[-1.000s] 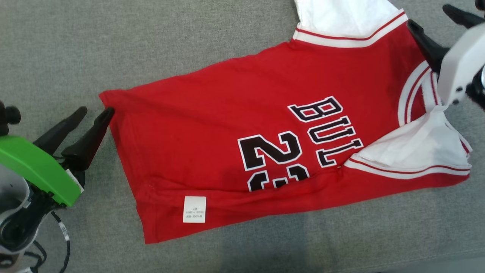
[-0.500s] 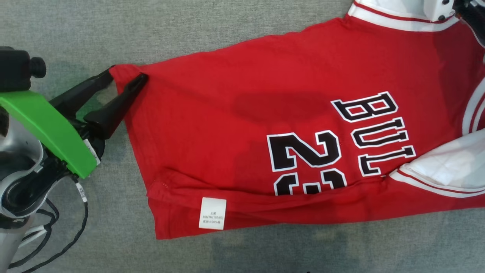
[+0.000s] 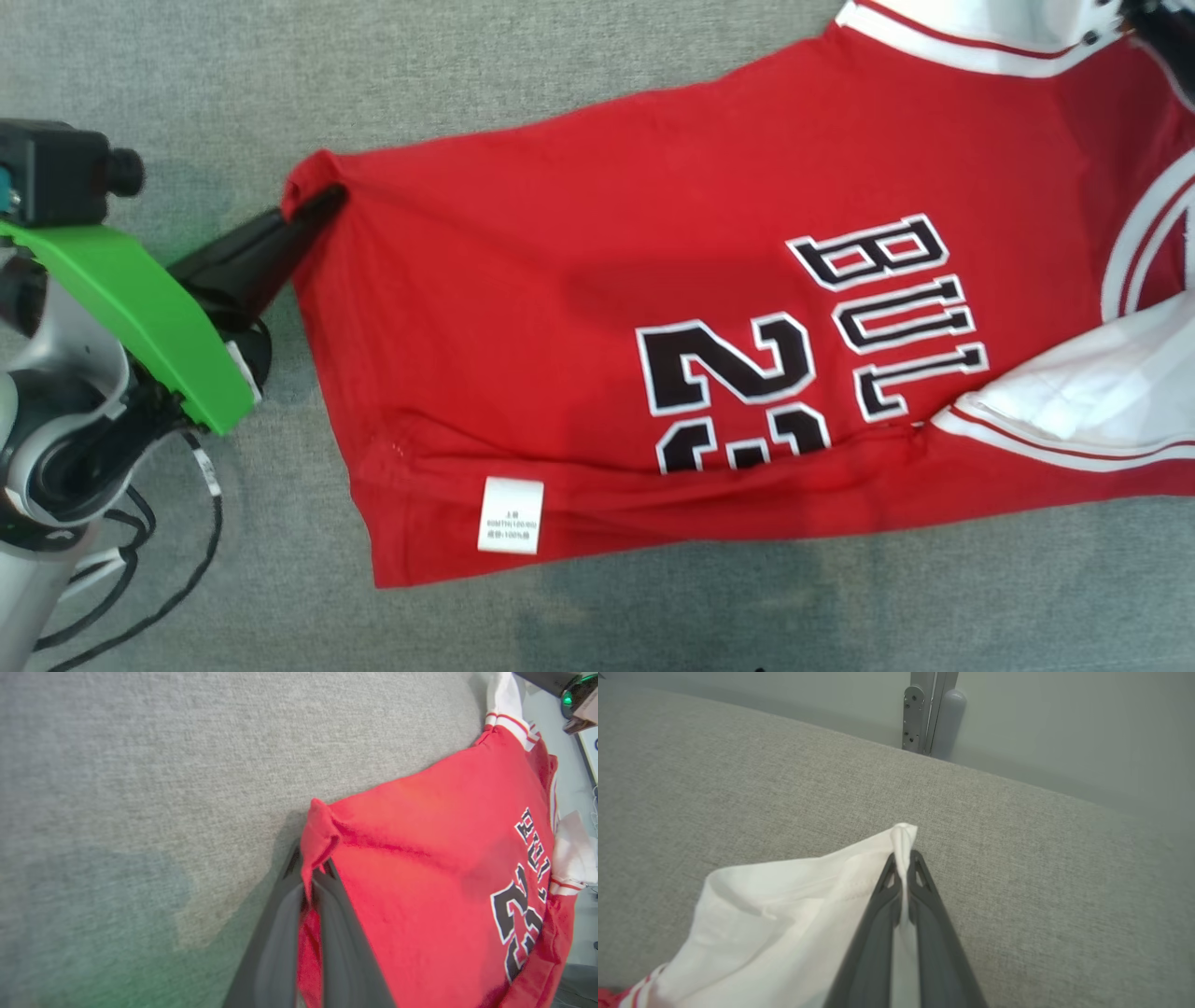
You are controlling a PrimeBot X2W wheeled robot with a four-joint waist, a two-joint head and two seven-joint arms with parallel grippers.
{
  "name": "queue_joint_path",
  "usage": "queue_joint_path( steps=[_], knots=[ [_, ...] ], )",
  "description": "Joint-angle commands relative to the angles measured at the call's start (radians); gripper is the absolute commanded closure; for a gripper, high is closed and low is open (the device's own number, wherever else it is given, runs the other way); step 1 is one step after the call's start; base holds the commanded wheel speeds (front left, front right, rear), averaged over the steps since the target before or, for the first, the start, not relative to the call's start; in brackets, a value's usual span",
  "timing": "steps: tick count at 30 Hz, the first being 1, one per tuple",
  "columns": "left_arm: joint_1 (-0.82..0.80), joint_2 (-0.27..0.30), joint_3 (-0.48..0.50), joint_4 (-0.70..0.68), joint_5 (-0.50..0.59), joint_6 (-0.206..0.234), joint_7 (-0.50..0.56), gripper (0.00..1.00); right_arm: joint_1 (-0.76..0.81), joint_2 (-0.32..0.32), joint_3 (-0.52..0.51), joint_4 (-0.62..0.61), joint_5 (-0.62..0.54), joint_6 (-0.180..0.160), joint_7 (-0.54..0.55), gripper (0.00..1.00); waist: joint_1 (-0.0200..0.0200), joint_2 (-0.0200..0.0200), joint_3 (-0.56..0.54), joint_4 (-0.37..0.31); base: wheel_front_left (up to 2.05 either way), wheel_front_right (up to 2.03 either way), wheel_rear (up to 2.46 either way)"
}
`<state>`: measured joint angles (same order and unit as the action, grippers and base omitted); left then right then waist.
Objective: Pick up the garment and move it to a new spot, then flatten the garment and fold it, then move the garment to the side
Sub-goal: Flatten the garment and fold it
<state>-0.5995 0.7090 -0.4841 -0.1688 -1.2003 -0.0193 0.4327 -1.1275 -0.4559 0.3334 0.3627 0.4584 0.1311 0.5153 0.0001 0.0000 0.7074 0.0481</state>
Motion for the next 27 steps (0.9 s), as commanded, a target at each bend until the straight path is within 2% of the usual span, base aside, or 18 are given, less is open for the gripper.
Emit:
queue_joint_path(
  steps=[1,7,12,17,20,24,27],
  knots=[
    [-0.018,0.004,0.007,0.015,0.009,0.004,-0.007,1.00,-0.014,-0.006,-0.019,0.009,-0.018,-0.001,-0.034,1.00,-0.0001,0.0000,-0.023,-0.018,0.00,0.00,0.00],
    [-0.018,-0.007,0.021,0.053,0.027,0.013,-0.045,1.00,0.009,0.000,-0.068,0.044,-0.062,-0.001,-0.128,1.00,-0.0001,0.0000,-0.077,-0.044,0.00,0.00,0.00],
    [0.049,-0.012,0.014,0.016,0.028,0.015,-0.077,1.00,0.113,-0.007,-0.083,-0.021,-0.030,-0.001,-0.194,1.00,-0.0001,0.0000,-0.141,-0.068,0.00,0.00,0.00],
    [0.179,0.007,0.026,-0.066,0.013,0.039,-0.129,1.00,0.357,-0.028,-0.145,-0.180,-0.002,-0.001,-0.253,1.00,-0.0001,0.0000,-0.218,-0.103,0.00,0.00,0.00],
    [0.280,0.018,0.043,-0.127,-0.004,0.060,-0.172,1.00,0.540,-0.013,-0.211,-0.300,0.019,-0.001,-0.272,1.00,-0.0001,0.0000,-0.258,-0.126,0.00,0.00,0.00],
    [0.407,0.037,0.091,-0.189,-0.032,0.103,-0.236,1.00,0.759,0.035,-0.280,-0.442,0.022,-0.001,-0.273,1.00,-0.0001,0.0000,-0.290,-0.158,0.00,0.00,0.00],
    [0.487,0.039,0.116,-0.217,-0.062,0.119,-0.268,1.00,0.872,0.098,-0.301,-0.498,0.014,-0.001,-0.275,1.00,-0.0001,0.0000,-0.299,-0.176,0.00,0.00,0.00]
  ],
)
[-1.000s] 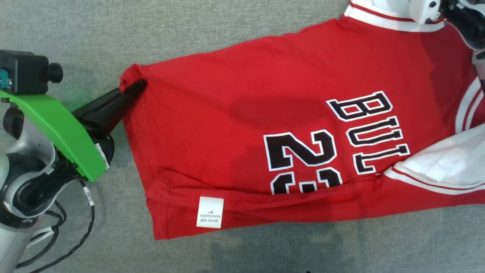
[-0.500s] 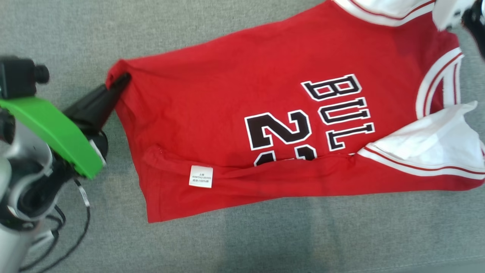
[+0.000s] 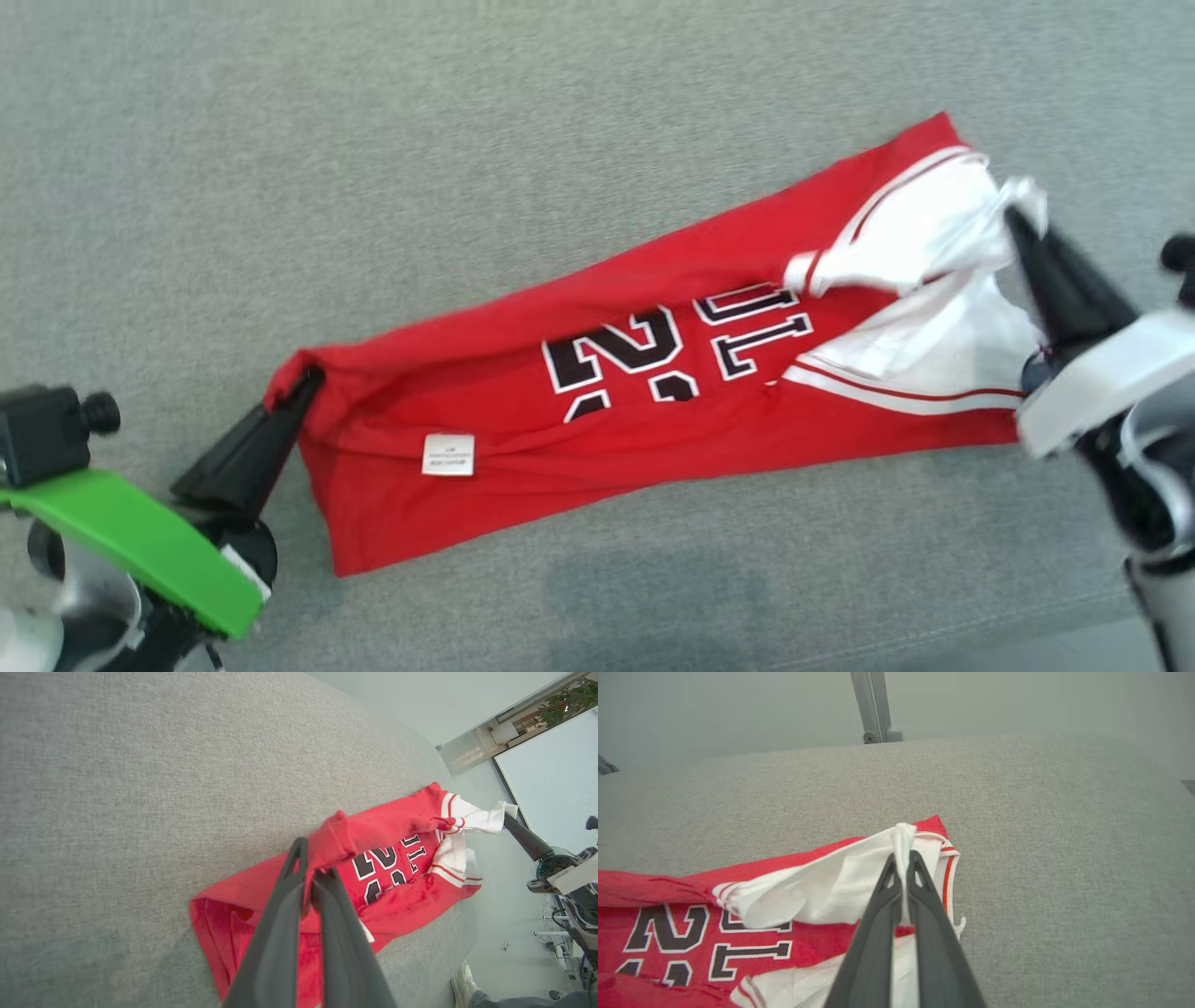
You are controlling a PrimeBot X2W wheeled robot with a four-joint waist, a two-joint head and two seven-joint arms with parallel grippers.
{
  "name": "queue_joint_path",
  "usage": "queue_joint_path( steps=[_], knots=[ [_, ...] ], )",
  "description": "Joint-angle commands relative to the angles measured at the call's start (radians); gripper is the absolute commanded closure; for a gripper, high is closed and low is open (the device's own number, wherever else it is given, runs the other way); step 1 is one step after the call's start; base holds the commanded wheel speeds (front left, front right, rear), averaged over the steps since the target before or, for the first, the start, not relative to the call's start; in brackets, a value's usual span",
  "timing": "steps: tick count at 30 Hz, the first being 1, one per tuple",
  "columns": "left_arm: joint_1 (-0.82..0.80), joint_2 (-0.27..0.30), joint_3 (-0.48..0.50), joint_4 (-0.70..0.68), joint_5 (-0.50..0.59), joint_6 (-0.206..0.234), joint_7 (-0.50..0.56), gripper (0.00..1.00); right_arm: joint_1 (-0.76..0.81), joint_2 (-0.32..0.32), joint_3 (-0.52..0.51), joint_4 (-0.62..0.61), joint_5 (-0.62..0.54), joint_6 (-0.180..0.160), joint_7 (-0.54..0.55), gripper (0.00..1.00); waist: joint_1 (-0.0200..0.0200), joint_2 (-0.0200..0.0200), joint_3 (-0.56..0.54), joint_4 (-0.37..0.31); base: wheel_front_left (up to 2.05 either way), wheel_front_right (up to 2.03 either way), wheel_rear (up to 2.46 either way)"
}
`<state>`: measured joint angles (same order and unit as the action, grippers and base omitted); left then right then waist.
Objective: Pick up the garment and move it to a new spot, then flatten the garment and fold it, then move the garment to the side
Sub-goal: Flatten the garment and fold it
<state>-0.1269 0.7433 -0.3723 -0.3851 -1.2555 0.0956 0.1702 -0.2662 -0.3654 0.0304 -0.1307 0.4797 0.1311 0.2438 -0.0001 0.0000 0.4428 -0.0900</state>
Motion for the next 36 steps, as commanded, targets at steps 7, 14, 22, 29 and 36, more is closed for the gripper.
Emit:
queue_joint_path(
  steps=[7,14,22,29,36],
  knots=[
    [0.125,-0.014,-0.008,0.037,-0.014,0.040,-0.042,0.00,0.068,0.081,0.024,0.074,-0.087,-0.001,-0.009,0.00,0.0001,0.0000,-0.045,-0.057,0.00,0.00,0.00],
    [0.215,-0.031,0.028,0.136,0.158,0.144,-0.245,0.00,0.101,0.065,-0.030,0.060,-0.098,-0.001,0.027,0.00,0.0001,0.0000,-0.083,-0.045,0.00,0.00,0.00],
    [0.184,-0.176,0.042,0.183,0.456,0.236,-0.435,0.00,0.050,0.073,-0.166,0.012,-0.145,0.000,0.169,0.00,0.0001,0.0000,-0.064,-0.001,0.00,0.00,0.00],
    [0.120,-0.369,0.127,0.222,0.675,0.157,-0.435,0.00,-0.024,0.084,-0.145,0.141,-0.144,0.000,0.241,0.00,0.0001,0.0000,-0.009,0.058,0.00,0.00,0.00],
    [0.114,-0.501,0.222,0.285,0.783,0.015,-0.435,0.00,-0.049,0.104,-0.102,0.322,-0.132,-0.001,0.238,0.00,0.0001,0.0000,-0.002,0.088,0.00,0.00,0.00]
  ],
)
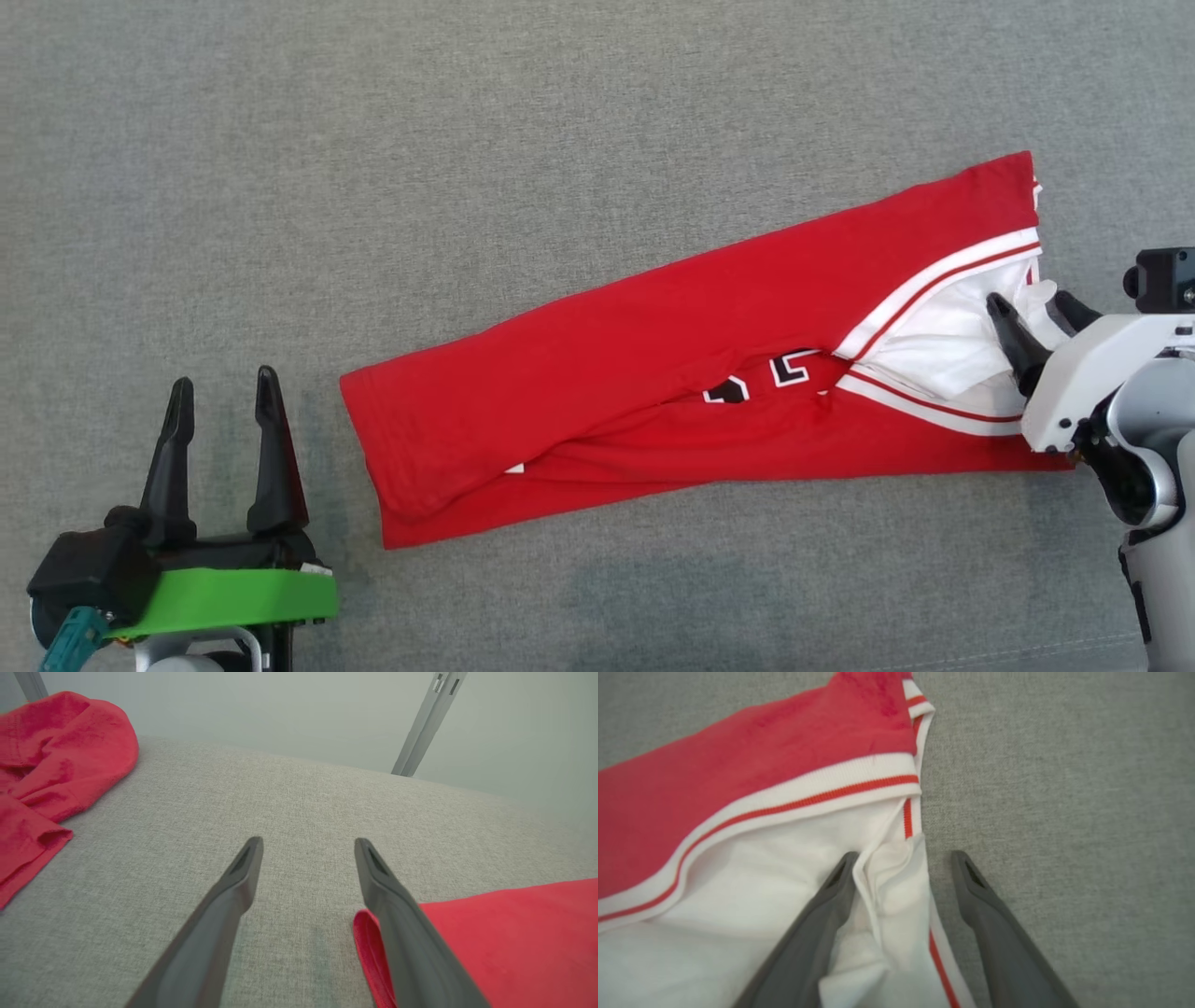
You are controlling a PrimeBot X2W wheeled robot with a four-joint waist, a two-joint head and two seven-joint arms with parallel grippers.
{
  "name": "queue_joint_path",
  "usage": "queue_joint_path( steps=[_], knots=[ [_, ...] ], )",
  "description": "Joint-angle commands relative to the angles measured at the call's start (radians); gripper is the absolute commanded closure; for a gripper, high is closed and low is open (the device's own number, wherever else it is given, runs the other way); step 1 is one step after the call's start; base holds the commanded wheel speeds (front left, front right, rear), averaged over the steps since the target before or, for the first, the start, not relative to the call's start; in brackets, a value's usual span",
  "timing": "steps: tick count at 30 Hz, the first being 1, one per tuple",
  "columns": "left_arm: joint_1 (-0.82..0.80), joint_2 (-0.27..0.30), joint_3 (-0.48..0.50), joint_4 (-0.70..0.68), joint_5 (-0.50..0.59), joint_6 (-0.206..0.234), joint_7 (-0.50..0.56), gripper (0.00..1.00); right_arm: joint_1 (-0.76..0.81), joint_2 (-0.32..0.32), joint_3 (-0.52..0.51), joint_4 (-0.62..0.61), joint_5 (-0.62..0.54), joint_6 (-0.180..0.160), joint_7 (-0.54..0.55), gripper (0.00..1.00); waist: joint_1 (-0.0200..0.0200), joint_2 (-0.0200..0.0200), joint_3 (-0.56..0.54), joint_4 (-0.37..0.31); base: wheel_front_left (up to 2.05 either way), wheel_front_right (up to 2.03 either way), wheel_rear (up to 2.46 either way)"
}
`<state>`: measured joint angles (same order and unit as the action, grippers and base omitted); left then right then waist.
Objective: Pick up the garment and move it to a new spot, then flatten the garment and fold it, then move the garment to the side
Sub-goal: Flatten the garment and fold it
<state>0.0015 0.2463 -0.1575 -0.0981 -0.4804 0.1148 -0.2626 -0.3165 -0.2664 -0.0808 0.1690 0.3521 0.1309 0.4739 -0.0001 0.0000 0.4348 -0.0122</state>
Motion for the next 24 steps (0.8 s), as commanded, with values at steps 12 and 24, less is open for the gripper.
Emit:
queue_joint_path(
  steps=[12,24],
  knots=[
    [0.044,-0.134,0.139,0.096,0.113,-0.165,-0.002,0.00,-0.048,-0.107,-0.006,0.214,0.177,-0.003,-0.040,1.00,0.0001,0.0000,-0.090,-0.020,0.00,0.00,0.00],
    [0.093,-0.183,0.184,0.175,0.143,-0.223,-0.001,0.00,-0.025,-0.211,-0.166,0.172,0.201,0.000,0.037,1.00,0.0001,0.0000,-0.216,0.001,0.00,0.00,0.00]
  ],
)
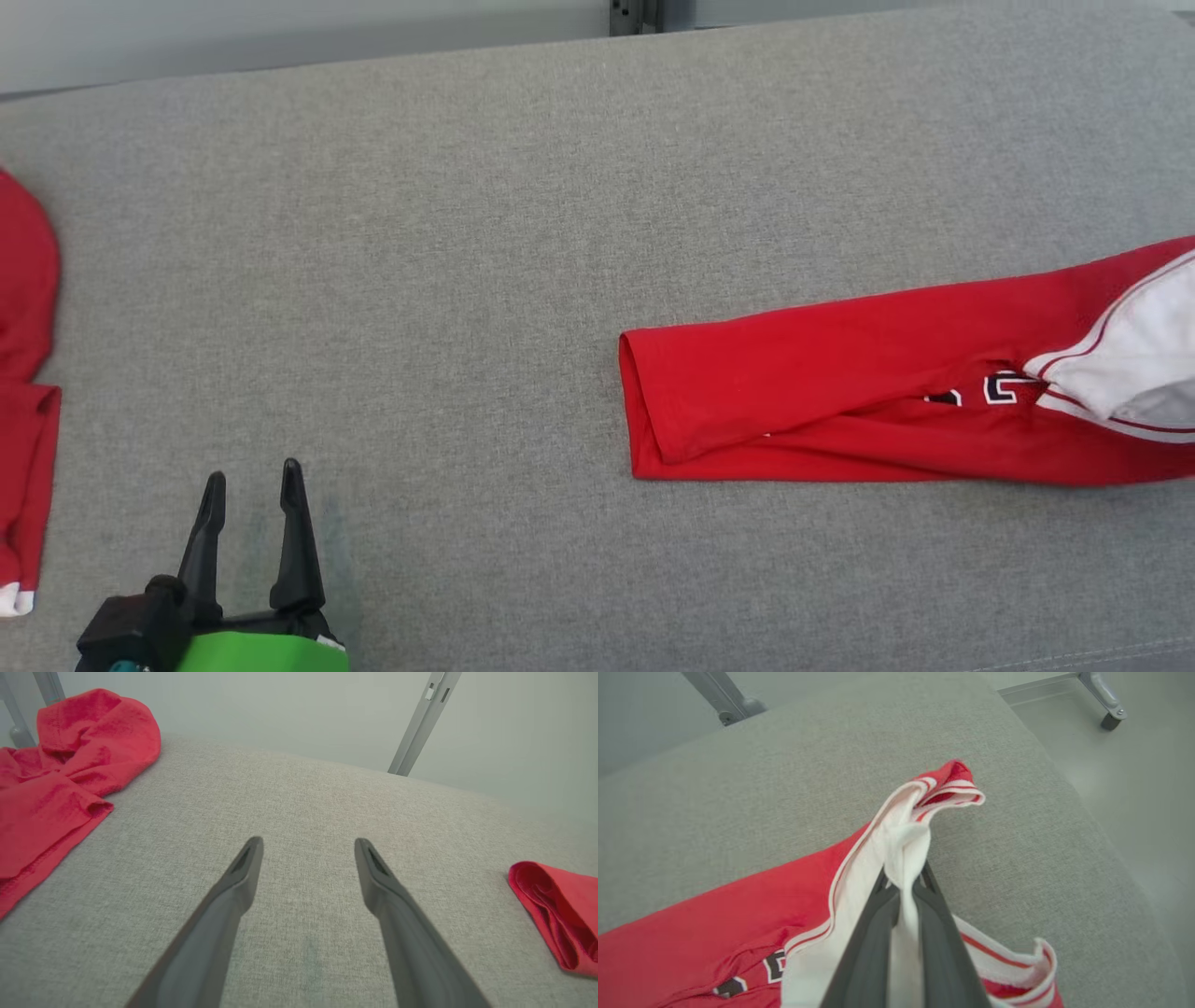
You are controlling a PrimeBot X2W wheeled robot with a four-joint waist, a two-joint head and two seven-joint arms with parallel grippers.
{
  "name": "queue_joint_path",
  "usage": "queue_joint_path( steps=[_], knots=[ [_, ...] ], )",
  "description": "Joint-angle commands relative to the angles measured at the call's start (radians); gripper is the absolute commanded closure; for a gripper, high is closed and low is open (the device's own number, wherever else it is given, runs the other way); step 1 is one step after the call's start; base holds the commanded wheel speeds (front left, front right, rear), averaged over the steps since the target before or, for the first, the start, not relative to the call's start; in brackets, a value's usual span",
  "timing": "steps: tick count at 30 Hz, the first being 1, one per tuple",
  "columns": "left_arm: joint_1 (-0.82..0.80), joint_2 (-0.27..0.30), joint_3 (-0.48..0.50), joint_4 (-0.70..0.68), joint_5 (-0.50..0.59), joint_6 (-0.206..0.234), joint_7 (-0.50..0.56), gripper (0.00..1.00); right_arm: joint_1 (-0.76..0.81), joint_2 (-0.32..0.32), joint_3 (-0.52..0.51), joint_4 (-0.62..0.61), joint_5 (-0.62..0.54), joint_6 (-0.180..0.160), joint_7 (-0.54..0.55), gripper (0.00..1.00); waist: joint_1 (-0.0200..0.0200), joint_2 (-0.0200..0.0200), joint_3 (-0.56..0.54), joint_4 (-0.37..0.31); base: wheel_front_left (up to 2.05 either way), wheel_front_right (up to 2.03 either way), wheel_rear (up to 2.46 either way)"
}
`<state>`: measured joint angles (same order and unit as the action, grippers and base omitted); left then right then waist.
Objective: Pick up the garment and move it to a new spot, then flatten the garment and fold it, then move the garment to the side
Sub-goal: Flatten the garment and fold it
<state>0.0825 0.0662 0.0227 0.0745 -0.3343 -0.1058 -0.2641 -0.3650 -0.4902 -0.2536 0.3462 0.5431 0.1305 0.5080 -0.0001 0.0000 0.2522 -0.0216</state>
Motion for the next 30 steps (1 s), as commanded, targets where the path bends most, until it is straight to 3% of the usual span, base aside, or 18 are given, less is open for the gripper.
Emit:
queue_joint_path(
  steps=[1,5,9,14,18,30],
  knots=[
    [0.020,-0.006,0.005,0.011,-0.009,-0.005,0.000,0.00,0.044,0.032,0.034,-0.050,0.043,0.000,0.015,1.00,0.0001,0.0000,-0.046,0.013,0.00,0.00,0.00],
    [0.054,-0.012,0.016,0.025,-0.013,-0.006,0.000,0.00,0.117,0.082,0.171,-0.228,0.105,0.000,0.049,1.00,0.0001,0.0000,-0.082,0.007,0.00,0.00,0.00],
    [0.074,-0.015,-0.019,0.039,-0.024,-0.003,0.000,0.00,0.124,0.189,0.322,-0.308,0.121,0.000,0.021,1.00,0.0001,0.0000,-0.094,-0.009,0.00,0.00,0.00],
    [0.064,-0.014,-0.085,0.049,-0.026,0.010,0.000,0.00,0.074,0.328,0.460,-0.224,0.082,0.000,-0.042,1.00,0.0001,0.0000,-0.097,-0.007,0.00,0.00,0.00],
    [0.067,-0.014,-0.104,0.051,-0.022,0.022,0.000,0.00,0.050,0.388,0.525,-0.130,0.059,0.000,-0.110,1.00,0.0001,0.0000,-0.098,0.001,0.00,0.00,0.00],
    [0.085,-0.014,-0.094,0.059,-0.015,0.031,0.000,0.00,-0.025,0.435,0.601,0.021,0.075,0.000,-0.266,1.00,0.0001,0.0000,-0.101,-0.019,0.00,0.00,0.00]
  ],
)
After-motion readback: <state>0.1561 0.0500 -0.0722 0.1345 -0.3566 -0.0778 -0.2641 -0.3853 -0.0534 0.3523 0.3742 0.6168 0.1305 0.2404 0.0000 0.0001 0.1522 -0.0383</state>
